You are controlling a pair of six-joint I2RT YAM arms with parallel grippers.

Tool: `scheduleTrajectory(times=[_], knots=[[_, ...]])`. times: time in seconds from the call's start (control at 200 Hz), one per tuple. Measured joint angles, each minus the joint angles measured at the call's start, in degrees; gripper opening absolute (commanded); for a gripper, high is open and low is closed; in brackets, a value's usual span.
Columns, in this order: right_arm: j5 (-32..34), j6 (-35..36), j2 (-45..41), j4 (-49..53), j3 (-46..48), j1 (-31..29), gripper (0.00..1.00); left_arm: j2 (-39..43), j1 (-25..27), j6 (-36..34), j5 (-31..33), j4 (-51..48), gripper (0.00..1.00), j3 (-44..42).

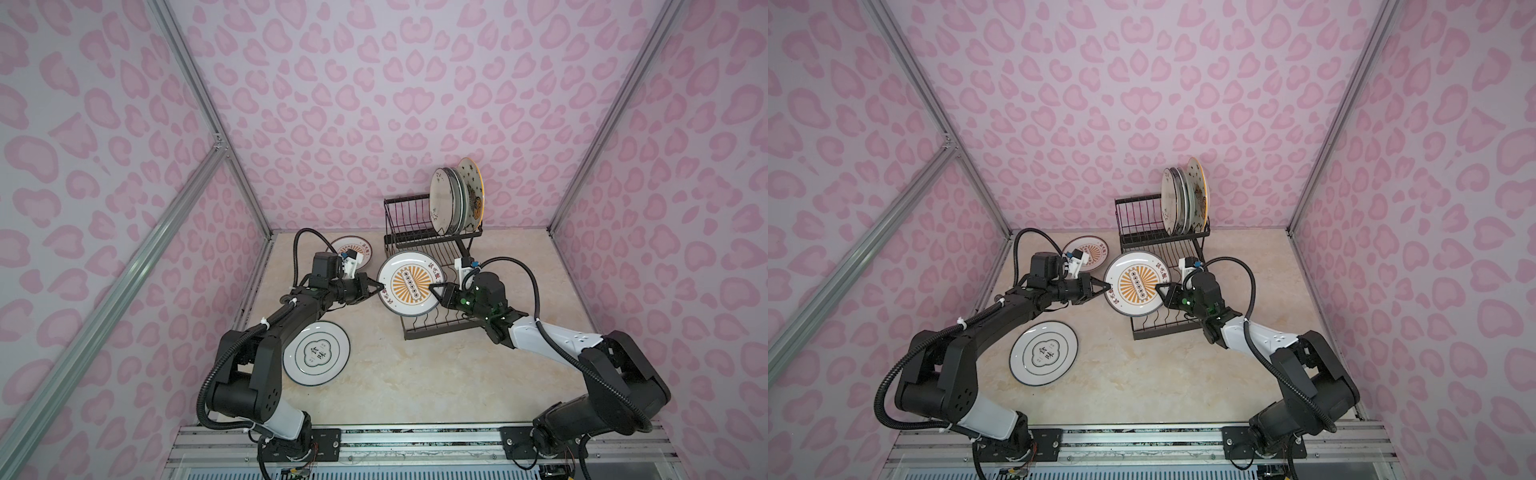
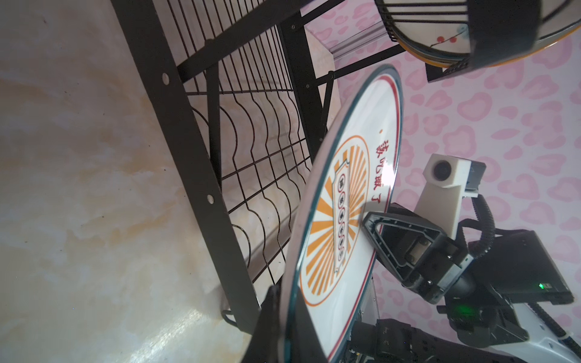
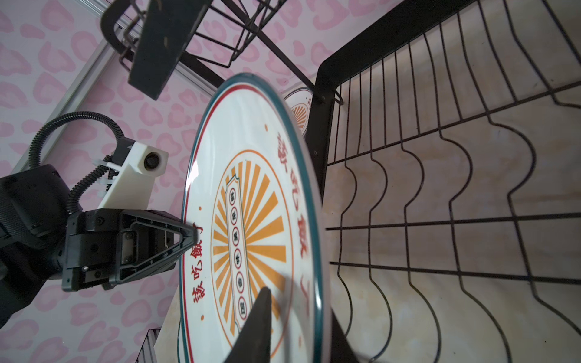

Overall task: Load the plates into the dish rack
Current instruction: 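Grasp the sunburst plate rim with the right gripper while the left gripper releases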

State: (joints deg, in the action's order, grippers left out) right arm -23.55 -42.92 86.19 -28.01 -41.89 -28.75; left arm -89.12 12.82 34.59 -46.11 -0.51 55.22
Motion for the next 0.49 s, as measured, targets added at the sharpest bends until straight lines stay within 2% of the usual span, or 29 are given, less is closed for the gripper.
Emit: scheduleTrajectory(times=[0.495], knots=[[-0.50,-3.15,0.15,-1.38,-0.22,0.15,0.03,0.07,0.09,-2.27,0.76,-1.33,0.03,0.55]])
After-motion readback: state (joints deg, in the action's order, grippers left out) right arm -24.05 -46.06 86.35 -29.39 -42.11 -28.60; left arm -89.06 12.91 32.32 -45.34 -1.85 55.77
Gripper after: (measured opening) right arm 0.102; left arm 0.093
